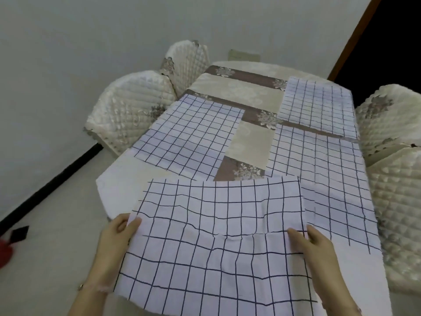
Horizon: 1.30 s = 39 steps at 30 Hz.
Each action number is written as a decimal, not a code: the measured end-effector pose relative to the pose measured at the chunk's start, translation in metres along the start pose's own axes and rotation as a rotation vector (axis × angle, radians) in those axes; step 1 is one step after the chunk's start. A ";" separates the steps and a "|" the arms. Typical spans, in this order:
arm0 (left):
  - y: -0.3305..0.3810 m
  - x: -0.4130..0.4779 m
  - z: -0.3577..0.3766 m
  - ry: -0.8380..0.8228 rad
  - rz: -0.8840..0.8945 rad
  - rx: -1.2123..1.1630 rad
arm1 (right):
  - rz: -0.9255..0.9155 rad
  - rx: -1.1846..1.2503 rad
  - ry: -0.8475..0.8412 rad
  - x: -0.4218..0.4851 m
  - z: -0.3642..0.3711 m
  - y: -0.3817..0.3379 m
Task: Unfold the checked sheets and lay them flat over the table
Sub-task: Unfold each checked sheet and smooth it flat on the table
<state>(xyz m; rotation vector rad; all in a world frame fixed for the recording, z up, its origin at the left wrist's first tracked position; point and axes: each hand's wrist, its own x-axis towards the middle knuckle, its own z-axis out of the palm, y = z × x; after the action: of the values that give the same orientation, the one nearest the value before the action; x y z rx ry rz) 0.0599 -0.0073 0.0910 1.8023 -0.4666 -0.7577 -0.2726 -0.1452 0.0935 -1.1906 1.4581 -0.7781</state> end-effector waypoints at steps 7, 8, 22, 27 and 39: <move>-0.034 -0.086 -0.103 0.396 -0.039 -0.112 | -0.093 -0.104 -0.467 -0.028 0.079 -0.019; -0.042 -0.095 -0.118 0.442 -0.060 -0.117 | -0.109 -0.126 -0.520 -0.034 0.095 -0.024; -0.159 -0.150 -0.309 0.762 -0.260 -0.203 | -0.189 -0.460 -0.914 -0.149 0.352 0.007; -0.162 -0.124 -0.380 0.762 -0.258 -0.159 | -0.187 -0.430 -0.889 -0.172 0.421 -0.017; -0.144 0.071 -0.473 0.696 -0.250 -0.090 | -0.099 -0.291 -0.768 -0.096 0.596 -0.067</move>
<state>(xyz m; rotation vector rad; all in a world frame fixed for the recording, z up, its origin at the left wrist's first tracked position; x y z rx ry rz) 0.4321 0.3221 0.0425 1.9171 0.2502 -0.2671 0.3151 0.0013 0.0434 -1.5636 0.8830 -0.1184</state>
